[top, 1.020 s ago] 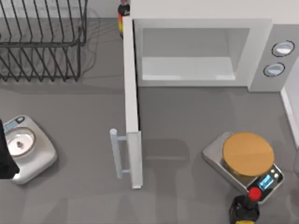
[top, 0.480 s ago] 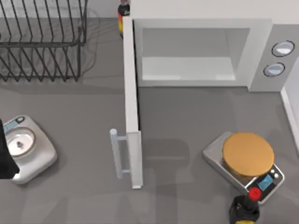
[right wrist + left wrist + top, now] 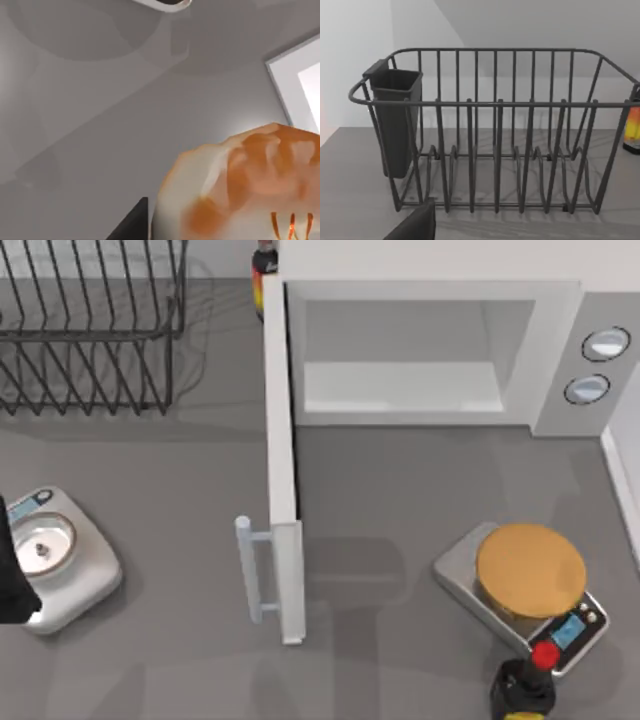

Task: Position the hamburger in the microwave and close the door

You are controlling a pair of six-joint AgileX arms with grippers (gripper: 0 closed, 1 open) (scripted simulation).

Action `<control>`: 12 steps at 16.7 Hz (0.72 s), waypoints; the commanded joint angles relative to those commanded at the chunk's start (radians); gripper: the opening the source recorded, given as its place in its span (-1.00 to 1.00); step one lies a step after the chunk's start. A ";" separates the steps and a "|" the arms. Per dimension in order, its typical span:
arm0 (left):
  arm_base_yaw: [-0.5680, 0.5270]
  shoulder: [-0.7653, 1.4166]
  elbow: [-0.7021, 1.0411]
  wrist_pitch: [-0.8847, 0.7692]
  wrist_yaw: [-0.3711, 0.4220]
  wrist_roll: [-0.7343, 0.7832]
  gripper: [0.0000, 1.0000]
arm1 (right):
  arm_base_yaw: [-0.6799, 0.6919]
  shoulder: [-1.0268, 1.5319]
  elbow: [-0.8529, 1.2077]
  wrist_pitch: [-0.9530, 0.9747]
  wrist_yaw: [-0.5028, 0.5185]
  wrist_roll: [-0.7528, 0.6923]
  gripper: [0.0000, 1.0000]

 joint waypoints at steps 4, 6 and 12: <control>0.000 0.000 0.000 0.000 0.000 0.000 1.00 | 0.121 0.141 0.087 0.275 0.092 0.181 -1.00; 0.000 0.000 0.000 0.000 0.000 0.000 1.00 | 0.189 0.232 0.127 0.462 0.150 0.303 -1.00; 0.000 0.000 0.000 0.000 0.000 0.000 1.00 | 0.366 0.542 0.202 1.096 0.339 0.727 -1.00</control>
